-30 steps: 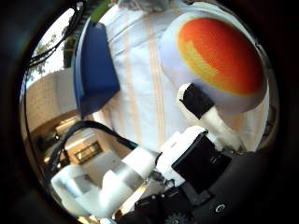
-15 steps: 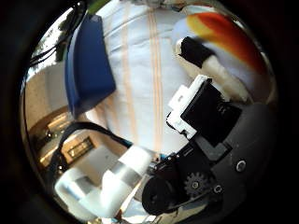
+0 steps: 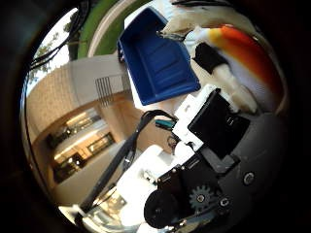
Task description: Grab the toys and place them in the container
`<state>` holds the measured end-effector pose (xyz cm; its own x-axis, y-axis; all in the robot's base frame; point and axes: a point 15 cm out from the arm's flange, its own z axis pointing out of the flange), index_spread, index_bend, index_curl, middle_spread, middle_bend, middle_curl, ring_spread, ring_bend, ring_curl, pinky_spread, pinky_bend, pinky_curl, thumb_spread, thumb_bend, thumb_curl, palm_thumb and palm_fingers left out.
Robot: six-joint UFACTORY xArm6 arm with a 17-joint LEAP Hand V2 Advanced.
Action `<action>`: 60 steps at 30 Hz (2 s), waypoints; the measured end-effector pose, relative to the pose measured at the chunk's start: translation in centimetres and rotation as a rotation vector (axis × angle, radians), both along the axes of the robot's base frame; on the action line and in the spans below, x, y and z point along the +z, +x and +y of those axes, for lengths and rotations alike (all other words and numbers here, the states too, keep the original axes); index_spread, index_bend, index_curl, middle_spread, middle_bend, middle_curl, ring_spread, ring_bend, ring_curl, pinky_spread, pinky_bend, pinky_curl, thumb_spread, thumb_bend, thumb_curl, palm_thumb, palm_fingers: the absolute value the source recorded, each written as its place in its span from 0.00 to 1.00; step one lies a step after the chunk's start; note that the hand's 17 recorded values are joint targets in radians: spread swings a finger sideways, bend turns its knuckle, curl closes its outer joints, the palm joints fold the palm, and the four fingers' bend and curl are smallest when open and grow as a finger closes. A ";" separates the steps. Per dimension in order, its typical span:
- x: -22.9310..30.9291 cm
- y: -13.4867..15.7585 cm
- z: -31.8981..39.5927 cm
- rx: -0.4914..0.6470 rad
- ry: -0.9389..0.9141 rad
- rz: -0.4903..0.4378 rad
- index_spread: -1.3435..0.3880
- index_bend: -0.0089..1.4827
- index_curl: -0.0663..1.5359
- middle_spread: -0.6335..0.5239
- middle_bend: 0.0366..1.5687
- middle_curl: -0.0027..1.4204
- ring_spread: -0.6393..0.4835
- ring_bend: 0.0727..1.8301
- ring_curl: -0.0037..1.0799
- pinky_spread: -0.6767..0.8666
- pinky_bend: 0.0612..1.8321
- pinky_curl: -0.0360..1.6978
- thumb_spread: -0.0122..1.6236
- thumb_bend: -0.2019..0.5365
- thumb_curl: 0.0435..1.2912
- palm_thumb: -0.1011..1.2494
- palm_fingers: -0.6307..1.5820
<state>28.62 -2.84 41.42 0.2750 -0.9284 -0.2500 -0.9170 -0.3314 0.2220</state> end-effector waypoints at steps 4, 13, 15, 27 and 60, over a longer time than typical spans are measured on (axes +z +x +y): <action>1.9 1.6 5.0 0.028 0.046 -0.040 0.29 0.47 0.22 0.35 0.74 0.70 0.48 0.76 0.77 0.53 0.87 0.37 0.71 0.26 0.48 0.80 0.69; -2.2 8.8 15.7 0.095 0.075 -0.088 0.23 0.51 0.27 0.35 0.77 0.74 0.47 0.80 0.78 0.51 0.90 0.41 0.72 0.26 0.51 0.80 0.65; -3.7 10.6 17.4 0.088 0.074 -0.110 0.22 0.52 0.29 0.35 0.78 0.74 0.47 0.80 0.78 0.51 0.91 0.42 0.73 0.25 0.52 0.78 0.64; -14.9 16.1 21.9 0.073 0.038 -0.019 0.43 0.48 0.40 0.44 0.49 0.59 0.62 0.65 0.66 0.60 0.80 0.42 0.75 0.23 0.44 0.68 0.34; -13.9 18.0 -10.7 0.011 -0.158 0.001 0.54 0.12 0.21 0.58 0.08 0.22 0.82 0.16 0.29 0.72 0.29 0.16 0.69 0.24 0.29 0.61 0.26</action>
<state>46.61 -13.50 27.57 0.2853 -0.9530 -0.1019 -0.9131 -0.3026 0.2733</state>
